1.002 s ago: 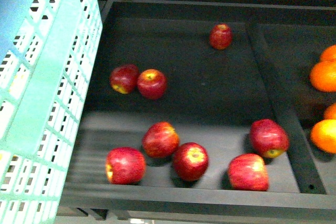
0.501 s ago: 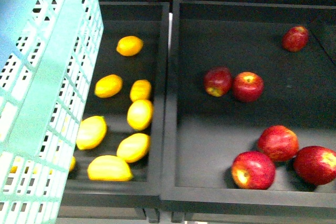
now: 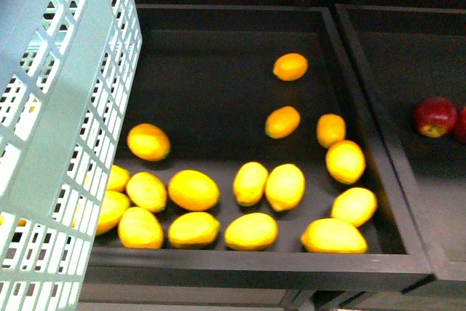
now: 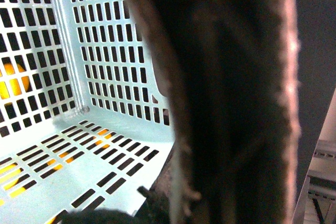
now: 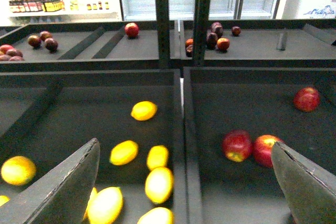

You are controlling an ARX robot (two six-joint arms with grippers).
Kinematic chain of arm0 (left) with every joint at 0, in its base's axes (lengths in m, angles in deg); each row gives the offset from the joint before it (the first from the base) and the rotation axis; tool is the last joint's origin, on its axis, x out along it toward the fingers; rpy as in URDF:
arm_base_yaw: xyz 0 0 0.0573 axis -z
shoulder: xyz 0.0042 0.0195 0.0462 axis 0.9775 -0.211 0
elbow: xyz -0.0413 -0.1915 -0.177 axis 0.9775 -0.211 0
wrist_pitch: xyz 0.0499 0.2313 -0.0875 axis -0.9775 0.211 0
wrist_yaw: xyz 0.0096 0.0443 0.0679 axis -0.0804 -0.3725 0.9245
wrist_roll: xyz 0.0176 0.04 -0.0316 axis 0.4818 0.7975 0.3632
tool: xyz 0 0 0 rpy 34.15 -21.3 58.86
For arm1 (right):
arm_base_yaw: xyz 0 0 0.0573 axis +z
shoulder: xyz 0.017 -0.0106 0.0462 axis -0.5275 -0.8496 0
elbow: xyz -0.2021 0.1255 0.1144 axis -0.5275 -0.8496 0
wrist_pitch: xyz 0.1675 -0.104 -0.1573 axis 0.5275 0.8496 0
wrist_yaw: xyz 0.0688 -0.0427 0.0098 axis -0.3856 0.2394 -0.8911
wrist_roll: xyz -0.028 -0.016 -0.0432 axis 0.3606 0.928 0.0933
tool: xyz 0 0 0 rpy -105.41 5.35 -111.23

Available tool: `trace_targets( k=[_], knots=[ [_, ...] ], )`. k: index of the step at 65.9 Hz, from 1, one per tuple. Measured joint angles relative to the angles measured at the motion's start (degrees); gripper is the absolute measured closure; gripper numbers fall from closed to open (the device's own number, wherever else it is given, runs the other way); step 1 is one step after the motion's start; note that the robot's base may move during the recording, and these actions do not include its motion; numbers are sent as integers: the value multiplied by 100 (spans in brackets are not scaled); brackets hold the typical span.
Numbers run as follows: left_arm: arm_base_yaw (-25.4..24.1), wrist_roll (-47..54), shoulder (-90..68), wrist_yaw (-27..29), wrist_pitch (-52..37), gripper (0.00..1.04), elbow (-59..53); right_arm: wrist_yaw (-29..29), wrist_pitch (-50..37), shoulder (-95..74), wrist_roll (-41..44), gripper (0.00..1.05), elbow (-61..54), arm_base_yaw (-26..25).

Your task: Pick lemon and mango into basket

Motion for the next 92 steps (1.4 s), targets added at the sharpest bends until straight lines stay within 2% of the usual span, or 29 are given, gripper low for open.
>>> trace_targets(
  k=[36,48,52,57,65,74,92],
  knots=[
    [-24,24,-7,9,0,100,2,-39,-2,-4,2,9,-2,-11],
    [-52,133,28,168,0,100,-2,-28,-2,0,2,9,-2,-11],
    [-66,389,-55,-179,313,100,109,-28,-2,0,2,9,-2,-11],
    [-50,1364,-424,-726,549,100,345,-24,-2,0,2,9,-2,-11],
    [66,2430,-1250,-804,177,100,632,-28,-2,0,2,9,-2,-11],
    [256,2918,-2208,-911,-267,100,1182,-7,-2,0,2,9,-2,-11],
    [1075,3307,-3659,-1937,-328,100,2367,-7,-2,0,2,9,-2,-11]
  ],
)
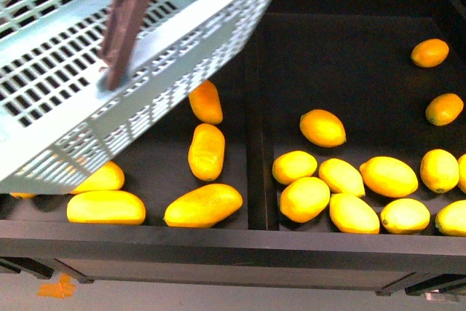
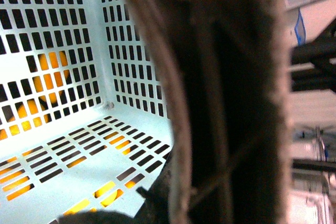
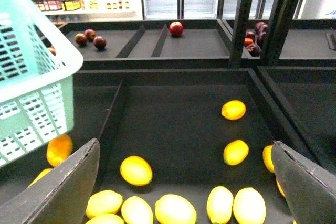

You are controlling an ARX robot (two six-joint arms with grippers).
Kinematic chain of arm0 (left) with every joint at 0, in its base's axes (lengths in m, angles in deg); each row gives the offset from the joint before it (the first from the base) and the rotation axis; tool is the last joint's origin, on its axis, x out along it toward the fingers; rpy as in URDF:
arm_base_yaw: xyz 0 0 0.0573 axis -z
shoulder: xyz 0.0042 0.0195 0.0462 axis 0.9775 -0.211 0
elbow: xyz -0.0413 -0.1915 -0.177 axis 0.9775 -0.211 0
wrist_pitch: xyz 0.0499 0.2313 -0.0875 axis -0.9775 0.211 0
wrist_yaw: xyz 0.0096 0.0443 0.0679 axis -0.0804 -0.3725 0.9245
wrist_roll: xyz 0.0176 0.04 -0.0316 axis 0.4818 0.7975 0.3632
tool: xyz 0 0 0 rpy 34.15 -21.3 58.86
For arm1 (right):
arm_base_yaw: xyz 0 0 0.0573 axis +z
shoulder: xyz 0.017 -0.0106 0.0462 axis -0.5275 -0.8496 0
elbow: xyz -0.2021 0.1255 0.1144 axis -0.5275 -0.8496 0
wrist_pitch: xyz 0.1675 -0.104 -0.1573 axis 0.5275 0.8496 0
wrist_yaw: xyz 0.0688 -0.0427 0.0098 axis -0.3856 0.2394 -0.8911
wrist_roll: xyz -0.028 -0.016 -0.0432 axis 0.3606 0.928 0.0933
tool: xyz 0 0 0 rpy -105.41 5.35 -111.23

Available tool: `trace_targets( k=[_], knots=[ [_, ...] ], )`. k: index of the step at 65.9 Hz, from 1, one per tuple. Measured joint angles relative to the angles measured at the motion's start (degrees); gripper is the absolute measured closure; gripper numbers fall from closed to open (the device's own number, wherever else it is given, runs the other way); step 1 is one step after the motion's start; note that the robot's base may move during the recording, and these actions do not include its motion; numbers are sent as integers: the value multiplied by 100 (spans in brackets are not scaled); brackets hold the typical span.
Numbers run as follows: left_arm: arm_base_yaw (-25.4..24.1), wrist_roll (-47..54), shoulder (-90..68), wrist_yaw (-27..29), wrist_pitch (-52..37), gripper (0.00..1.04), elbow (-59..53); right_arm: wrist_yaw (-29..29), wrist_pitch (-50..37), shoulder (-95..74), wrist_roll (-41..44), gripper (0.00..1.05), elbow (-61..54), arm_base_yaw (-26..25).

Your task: Pick lemon and mango into basket

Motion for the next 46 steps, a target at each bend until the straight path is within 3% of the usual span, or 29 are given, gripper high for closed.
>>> trace_targets(
  k=[18,38,40,42,46],
  knots=[
    [625,105,-197,-339,170,100,129,-2,0,0,0,9,0,0],
    [730,223,-90,-356,170,100,44,2,0,-2,0,9,0,0],
    [730,221,-90,-352,170,100,42,343,264,-122,-76,9,79,90],
    [730,236,-90,-352,170,100,37,1034,942,-485,-293,9,343,295],
    [730,240,-90,-350,173,100,35,1580,1565,-1134,-417,9,575,348]
  ],
)
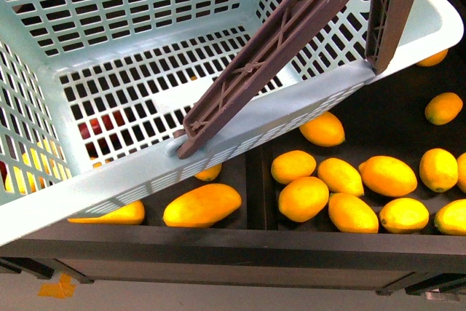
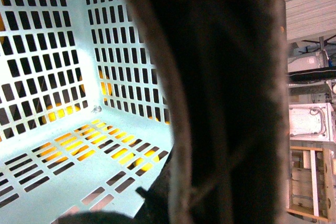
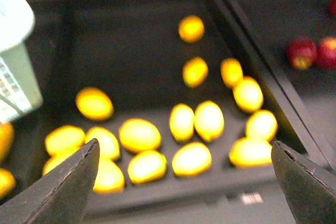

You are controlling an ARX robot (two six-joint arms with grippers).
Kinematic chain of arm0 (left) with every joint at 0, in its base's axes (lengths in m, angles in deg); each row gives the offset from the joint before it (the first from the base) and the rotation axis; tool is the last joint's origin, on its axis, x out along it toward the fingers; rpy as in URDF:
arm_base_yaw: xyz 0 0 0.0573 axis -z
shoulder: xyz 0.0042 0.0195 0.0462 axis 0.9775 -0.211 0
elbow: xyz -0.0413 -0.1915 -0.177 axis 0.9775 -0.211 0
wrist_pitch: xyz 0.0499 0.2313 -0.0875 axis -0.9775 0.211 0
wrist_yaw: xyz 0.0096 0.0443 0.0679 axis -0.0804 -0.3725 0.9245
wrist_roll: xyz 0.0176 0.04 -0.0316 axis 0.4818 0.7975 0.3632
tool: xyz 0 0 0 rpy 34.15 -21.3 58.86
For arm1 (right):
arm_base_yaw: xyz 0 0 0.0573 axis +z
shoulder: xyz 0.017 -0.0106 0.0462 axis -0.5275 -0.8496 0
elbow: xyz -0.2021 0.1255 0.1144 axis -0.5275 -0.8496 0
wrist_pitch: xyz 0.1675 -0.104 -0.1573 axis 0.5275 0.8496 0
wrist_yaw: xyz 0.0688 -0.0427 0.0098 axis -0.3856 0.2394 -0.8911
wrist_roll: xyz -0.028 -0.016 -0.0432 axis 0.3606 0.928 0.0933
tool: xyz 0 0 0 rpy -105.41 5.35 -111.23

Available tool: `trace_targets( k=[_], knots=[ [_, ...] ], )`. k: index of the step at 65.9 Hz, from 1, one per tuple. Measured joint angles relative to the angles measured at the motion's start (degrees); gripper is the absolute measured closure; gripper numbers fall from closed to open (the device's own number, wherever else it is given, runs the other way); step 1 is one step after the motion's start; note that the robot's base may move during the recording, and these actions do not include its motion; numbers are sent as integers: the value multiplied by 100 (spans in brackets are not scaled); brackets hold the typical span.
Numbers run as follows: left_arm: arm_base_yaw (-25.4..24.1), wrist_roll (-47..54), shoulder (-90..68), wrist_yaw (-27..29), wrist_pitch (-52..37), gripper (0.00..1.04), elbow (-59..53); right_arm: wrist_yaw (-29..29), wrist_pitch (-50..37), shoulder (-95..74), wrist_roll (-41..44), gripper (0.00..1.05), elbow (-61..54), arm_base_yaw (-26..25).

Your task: Pick lemon and mango into basket

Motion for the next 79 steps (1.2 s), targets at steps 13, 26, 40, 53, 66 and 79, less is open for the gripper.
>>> trace_targets(
  k=[13,26,40,53,66,79],
  knots=[
    [2,35,9,-4,0,100,-4,-420,-1781,-1945,398,9,-59,-638],
    [0,35,11,2,0,100,-4,-1010,-4752,-5276,1384,9,168,-1156],
    [2,44,11,-2,0,100,-7,-1434,-6384,-8596,1781,9,1137,-1285],
    [2,44,11,-4,0,100,-7,-1637,-7591,-10393,2142,9,1705,-1141],
    [0,44,11,-4,0,100,-7,-1731,-7755,-11409,2465,9,2404,-916],
    [2,44,11,-4,0,100,-7,-1893,-7661,-11989,2603,9,3038,-595]
  ],
)
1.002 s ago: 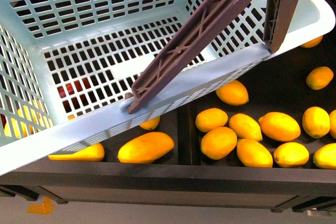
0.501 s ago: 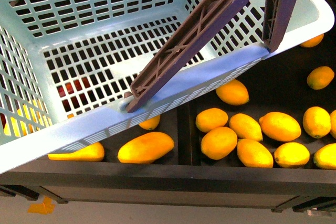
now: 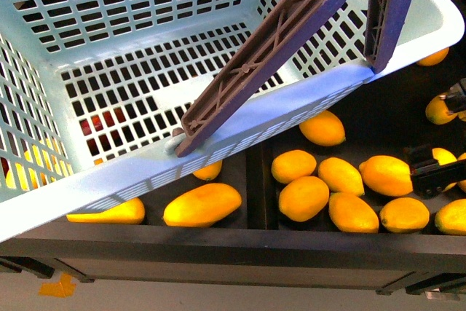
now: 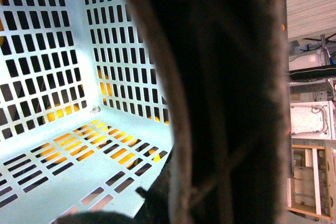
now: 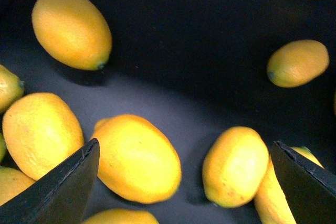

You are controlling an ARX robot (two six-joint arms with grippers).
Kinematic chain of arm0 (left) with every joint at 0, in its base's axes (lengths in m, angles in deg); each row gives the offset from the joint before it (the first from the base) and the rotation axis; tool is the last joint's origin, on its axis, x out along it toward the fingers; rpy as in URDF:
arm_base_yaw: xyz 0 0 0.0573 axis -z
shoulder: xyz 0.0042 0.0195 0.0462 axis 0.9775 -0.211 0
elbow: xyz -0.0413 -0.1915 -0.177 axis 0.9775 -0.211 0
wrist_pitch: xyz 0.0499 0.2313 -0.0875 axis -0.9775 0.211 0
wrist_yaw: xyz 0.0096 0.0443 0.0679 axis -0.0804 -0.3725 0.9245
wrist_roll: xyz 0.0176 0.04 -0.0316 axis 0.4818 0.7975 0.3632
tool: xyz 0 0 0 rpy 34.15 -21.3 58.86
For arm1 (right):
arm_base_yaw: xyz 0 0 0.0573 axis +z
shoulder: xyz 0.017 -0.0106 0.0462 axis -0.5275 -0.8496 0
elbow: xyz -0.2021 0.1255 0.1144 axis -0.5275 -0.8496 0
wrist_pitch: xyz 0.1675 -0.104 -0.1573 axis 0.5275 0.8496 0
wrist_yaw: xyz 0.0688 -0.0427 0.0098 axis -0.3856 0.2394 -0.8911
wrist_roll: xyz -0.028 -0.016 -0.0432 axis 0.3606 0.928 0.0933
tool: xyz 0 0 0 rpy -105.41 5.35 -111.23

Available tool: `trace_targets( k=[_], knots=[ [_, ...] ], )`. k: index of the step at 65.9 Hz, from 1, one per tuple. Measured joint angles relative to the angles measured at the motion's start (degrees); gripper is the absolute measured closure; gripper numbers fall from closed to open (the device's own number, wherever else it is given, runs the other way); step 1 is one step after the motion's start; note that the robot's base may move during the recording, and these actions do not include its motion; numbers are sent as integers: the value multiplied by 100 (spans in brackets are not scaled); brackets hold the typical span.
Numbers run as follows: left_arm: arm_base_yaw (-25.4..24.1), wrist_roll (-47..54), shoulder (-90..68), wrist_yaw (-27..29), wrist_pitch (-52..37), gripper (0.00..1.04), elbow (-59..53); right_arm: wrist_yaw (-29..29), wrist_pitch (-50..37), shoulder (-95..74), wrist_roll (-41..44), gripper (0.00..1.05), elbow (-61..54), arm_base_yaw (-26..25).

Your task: Pick lemon and mango into basket

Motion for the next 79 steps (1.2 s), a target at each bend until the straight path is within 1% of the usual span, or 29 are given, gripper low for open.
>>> trace_targets(
  k=[17,27,48,65,79],
  knots=[
    [-2,0,0,2,0,100,0,-474,197,-507,-402,9,752,505],
    [0,0,0,0,0,100,0,-660,378,-809,-496,9,1211,691],
    [0,0,0,0,0,100,0,-743,802,-1429,-728,9,2249,741],
    [0,0,0,0,0,100,0,-975,1119,-1762,-905,9,2846,765],
    [0,0,0,0,0,100,0,-999,1375,-2041,-911,9,3331,789]
  ],
)
